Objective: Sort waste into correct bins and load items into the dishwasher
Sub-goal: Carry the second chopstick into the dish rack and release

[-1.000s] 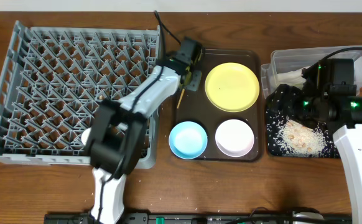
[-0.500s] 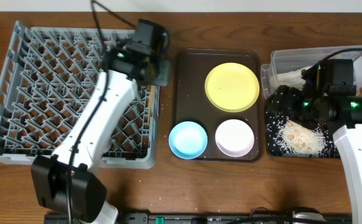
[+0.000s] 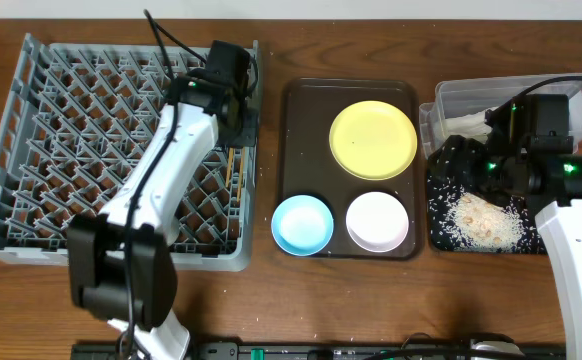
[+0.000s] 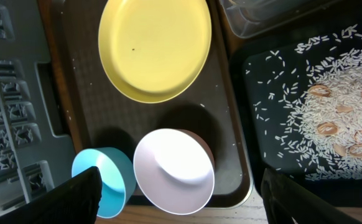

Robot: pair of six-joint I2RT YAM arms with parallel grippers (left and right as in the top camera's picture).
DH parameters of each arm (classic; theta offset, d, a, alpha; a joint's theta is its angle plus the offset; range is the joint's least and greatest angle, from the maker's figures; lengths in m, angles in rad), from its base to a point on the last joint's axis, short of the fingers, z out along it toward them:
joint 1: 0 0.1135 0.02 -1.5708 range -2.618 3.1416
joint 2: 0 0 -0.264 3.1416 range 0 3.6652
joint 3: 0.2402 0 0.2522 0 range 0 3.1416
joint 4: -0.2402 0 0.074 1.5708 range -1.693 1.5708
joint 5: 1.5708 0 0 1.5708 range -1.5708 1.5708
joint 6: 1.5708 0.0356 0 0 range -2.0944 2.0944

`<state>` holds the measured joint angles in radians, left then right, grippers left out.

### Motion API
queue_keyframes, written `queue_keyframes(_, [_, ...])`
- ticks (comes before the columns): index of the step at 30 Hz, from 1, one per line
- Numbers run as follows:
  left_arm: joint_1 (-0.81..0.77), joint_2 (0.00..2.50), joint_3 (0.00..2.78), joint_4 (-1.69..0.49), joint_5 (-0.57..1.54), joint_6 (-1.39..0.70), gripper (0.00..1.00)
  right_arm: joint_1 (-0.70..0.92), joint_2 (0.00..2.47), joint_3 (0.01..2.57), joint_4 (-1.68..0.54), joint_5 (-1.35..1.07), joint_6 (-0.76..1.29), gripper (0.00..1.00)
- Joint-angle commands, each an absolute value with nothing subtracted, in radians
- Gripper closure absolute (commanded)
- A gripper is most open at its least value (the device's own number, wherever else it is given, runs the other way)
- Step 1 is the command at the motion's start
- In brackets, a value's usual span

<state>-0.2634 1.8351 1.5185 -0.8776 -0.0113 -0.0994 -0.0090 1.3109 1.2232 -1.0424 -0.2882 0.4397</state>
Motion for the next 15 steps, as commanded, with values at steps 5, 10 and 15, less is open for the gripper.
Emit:
queue_keyframes(5, [-0.263,1.906,1.507,-0.869,-0.064,-0.083,0.88,-0.013,1.311,1.229,-1.04,-0.288,0.43,0.2])
queue_keyframes(10, [-0.263,1.881,1.523,-0.883,-0.062,-0.083,0.79,-0.012,1.311,1.229,-1.04,-0.289,0.43,0.2])
queue_keyframes(15, [-0.263,1.789,1.539,-0.921,0.007,-0.087,0.77,-0.013,1.311,1.229,-1.04,-0.288,0.429,0.2])
